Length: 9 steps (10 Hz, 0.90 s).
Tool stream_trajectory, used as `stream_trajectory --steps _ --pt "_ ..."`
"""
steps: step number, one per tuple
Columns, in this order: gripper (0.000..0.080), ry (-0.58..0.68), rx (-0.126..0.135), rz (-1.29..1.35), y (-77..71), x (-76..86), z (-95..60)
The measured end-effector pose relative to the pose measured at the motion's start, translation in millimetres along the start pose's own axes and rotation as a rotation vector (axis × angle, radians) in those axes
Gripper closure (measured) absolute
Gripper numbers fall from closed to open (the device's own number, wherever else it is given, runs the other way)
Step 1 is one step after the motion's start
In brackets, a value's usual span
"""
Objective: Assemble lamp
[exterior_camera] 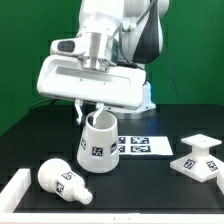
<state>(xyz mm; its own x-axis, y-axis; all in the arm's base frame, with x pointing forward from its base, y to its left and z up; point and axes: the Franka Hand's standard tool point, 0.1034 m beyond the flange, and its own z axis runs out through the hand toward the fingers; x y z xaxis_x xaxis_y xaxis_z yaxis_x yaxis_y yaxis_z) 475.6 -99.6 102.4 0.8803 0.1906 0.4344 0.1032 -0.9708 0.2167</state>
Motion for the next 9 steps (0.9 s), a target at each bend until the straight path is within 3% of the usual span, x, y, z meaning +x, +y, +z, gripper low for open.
stream_trajectory --steps 1,2,8,9 --pt "0.0752 0.003 -0.003 0.007 4.3 0.4 -1.2" --pt "0.0752 -0.018 0.002 0.007 2.6 -5.7 2.9" --pt "0.0752 -0.042 0.000 0.042 -5.1 -6.1 6.9" --pt "0.0575 -0.043 0.001 0.042 -5.2 -6.6 7.2"
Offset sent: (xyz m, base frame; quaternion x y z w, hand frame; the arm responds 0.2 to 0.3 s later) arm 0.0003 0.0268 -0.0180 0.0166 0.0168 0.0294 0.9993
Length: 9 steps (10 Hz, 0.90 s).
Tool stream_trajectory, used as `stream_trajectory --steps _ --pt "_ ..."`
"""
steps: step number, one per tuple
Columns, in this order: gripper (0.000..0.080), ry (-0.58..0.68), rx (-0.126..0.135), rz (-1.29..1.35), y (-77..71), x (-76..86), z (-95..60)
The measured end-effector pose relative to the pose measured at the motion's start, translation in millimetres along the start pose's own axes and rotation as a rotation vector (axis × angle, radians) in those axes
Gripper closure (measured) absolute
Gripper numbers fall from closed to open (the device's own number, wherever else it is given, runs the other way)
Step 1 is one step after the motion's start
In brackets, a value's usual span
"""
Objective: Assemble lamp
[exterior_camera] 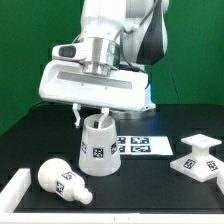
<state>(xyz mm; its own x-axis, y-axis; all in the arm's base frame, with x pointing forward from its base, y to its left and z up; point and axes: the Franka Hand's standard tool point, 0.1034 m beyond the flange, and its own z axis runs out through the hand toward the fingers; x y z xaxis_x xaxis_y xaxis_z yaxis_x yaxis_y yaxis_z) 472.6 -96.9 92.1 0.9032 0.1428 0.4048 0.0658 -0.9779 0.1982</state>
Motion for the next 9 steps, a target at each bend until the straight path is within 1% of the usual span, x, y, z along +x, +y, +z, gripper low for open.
stream_trajectory --steps 2,3,4,5,7,8,9 --pt "0.0301 -0.001 0.000 0.000 -0.1 -0.2 0.2" --pt "0.0301 -0.001 0.000 0.000 0.0 -0.2 0.2" --pt "0.0150 0.001 -0.001 0.001 0.4 0.3 -0.1" --pt "0.0114 0.001 -0.001 0.001 0.8 0.6 -0.2" --pt "0.0102 -0.002 0.002 0.003 1.0 1.3 -1.7" --pt "0.0102 -0.069 0.033 0.018 0.0 1.4 -10.6" --pt "0.0100 -0.085 0.061 0.032 -0.1 13.8 -29.8"
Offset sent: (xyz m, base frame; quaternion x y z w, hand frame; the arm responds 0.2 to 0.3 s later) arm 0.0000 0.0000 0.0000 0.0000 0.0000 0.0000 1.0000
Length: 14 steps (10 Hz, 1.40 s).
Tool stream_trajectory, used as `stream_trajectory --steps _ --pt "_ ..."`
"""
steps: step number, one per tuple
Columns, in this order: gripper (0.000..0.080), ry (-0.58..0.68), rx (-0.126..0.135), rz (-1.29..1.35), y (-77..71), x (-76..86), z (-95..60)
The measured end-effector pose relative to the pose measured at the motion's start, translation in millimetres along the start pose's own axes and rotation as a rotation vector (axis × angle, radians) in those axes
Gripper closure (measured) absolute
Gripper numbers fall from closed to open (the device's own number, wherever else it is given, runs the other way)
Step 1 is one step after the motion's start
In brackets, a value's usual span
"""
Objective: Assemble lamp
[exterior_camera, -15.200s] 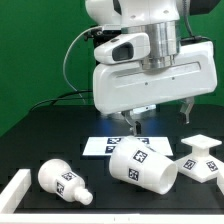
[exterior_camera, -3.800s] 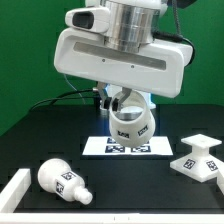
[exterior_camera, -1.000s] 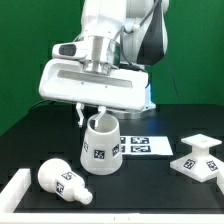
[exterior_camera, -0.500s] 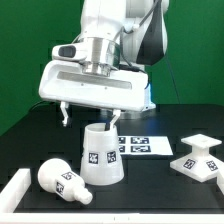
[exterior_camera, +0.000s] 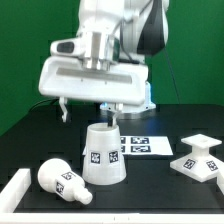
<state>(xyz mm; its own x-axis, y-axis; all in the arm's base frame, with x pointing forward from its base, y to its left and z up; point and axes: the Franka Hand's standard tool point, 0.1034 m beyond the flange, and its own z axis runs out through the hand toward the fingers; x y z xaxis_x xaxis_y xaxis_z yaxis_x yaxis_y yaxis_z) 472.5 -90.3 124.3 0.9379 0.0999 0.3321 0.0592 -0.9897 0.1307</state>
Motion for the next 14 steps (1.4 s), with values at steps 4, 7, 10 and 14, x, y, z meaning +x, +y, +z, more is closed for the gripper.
stream_trajectory --steps 4,7,10,14 --pt "0.0100 -0.184 0.204 0.135 -24.1 26.8 -29.7" --pt "0.0100 -0.208 0.200 0.160 -75.7 38.5 -25.3" --pt "0.0100 -0.207 0.202 0.160 -66.7 35.7 -23.9" --pt "0.0100 -0.225 0.158 -0.127 -123.8 41.4 -6.6"
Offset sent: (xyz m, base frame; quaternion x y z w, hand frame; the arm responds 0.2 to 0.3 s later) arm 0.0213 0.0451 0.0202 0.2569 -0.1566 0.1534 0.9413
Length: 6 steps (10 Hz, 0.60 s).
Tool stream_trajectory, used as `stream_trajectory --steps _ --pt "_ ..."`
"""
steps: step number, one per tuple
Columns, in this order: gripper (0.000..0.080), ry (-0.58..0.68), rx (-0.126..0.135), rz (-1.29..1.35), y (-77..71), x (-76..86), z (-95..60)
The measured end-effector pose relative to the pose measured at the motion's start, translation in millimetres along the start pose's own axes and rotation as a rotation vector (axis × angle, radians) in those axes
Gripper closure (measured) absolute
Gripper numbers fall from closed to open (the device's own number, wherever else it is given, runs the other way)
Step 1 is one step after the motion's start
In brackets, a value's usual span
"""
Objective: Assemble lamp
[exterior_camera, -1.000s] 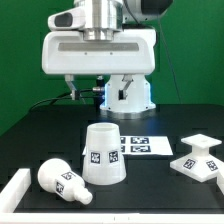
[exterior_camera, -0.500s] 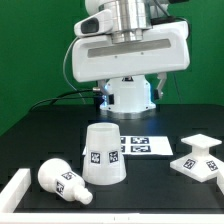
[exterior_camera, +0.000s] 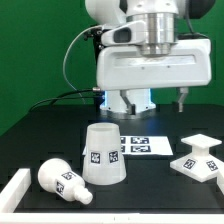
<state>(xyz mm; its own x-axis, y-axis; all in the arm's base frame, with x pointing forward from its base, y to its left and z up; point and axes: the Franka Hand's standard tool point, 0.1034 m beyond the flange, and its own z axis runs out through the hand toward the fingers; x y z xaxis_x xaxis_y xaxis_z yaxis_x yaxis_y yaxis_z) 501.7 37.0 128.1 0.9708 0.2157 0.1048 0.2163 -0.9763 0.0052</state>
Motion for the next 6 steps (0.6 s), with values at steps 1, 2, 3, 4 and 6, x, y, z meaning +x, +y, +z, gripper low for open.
stream_trajectory --steps 1,2,3,4,6 --pt "0.0100 0.004 0.003 -0.022 -20.8 12.7 4.3" --pt "0.0100 0.000 0.000 -0.027 -43.1 16.1 9.8" --pt "0.0100 0.002 0.003 -0.042 -37.9 15.3 8.6" --pt "0.0100 0.002 0.001 -0.033 -34.1 15.1 8.4" --pt "0.0100 0.000 -0.003 -0.052 -37.2 15.2 9.2"
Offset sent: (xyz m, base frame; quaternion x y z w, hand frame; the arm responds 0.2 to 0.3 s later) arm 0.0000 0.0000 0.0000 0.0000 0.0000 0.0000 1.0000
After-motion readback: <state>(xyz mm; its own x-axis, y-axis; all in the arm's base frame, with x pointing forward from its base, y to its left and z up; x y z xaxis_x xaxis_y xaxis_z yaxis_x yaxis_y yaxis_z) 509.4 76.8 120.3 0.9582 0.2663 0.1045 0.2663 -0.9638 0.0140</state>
